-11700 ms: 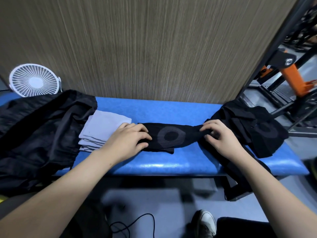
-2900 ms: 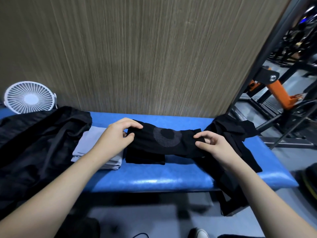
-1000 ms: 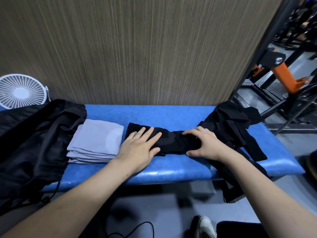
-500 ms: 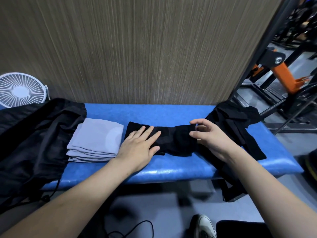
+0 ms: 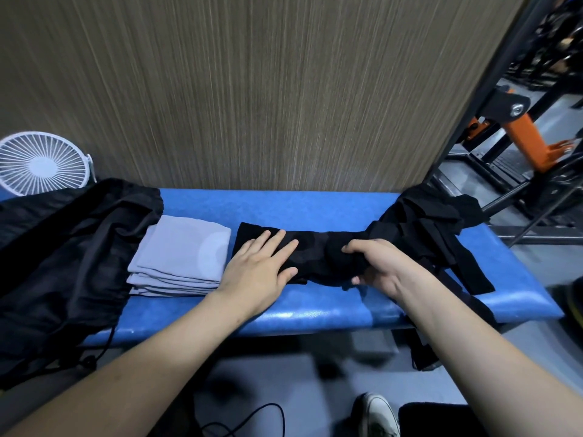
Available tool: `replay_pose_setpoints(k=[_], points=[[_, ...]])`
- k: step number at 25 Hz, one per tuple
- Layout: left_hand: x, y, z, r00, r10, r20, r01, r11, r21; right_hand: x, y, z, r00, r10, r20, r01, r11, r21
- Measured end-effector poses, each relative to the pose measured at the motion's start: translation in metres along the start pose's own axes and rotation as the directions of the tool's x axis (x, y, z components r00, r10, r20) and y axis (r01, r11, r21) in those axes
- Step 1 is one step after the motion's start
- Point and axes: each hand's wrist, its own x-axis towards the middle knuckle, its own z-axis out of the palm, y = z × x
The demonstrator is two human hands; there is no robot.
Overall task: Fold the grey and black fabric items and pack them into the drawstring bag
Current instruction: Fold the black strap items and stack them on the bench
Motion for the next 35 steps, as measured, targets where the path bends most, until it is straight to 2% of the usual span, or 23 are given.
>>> replay_pose_setpoints(k=[5, 9, 14, 17, 20, 23, 25, 29, 33, 35], points=[[-0.003, 0.001, -0.004, 1.000, 0.007, -0.018, -0.007, 1.000, -0.005, 0.003, -0.018, -0.019, 0.994, 0.014, -0.107, -0.015, 1.000, -0.005], [-0.007, 0.001, -0.005, 0.999, -0.003, 0.043, 0.004, 1.000, -0.012, -0.002, -0.027, -0.034, 0.990, -0.021, -0.139, 0.025, 0.999, 0.029], [-0.006, 0.000, -0.006, 0.999, 0.002, 0.054, 0.000, 1.000, -0.022, -0.021, -0.033, 0.003, 0.991, -0.130, -0.039, 0.129, 0.991, -0.025], [-0.006, -0.001, -0.006, 1.000, -0.024, 0.007, 0.024, 0.999, -0.031, -0.028, -0.031, 0.035, 0.981, -0.191, 0.042, 0.194, 0.978, -0.078], [-0.010, -0.001, -0.011, 0.997, -0.066, -0.049, 0.063, 0.996, -0.067, -0.030, -0.029, 0.061, 0.977, -0.189, 0.095, 0.199, 0.973, -0.114], [-0.013, -0.007, -0.017, 0.996, -0.077, -0.047, 0.067, 0.981, -0.182, -0.028, -0.028, 0.083, 0.976, -0.175, 0.128, 0.191, 0.974, -0.120], [-0.013, -0.014, -0.020, 0.995, -0.091, -0.040, 0.080, 0.972, -0.219, -0.025, -0.024, 0.096, 0.974, -0.177, 0.140, 0.201, 0.962, -0.184], [-0.016, -0.021, -0.030, 0.984, -0.128, -0.125, 0.108, 0.981, -0.159, -0.018, -0.019, 0.108, 0.967, -0.197, 0.160, 0.241, 0.915, -0.325], [-0.016, -0.025, -0.043, 0.951, -0.256, -0.176, 0.205, 0.943, -0.264, -0.017, -0.018, 0.110, 0.975, -0.133, 0.180, 0.188, 0.922, -0.339], [-0.015, -0.024, -0.042, 0.956, -0.237, -0.175, 0.198, 0.957, -0.214, -0.017, -0.020, 0.106, 0.969, -0.146, 0.198, 0.201, 0.934, -0.295]])
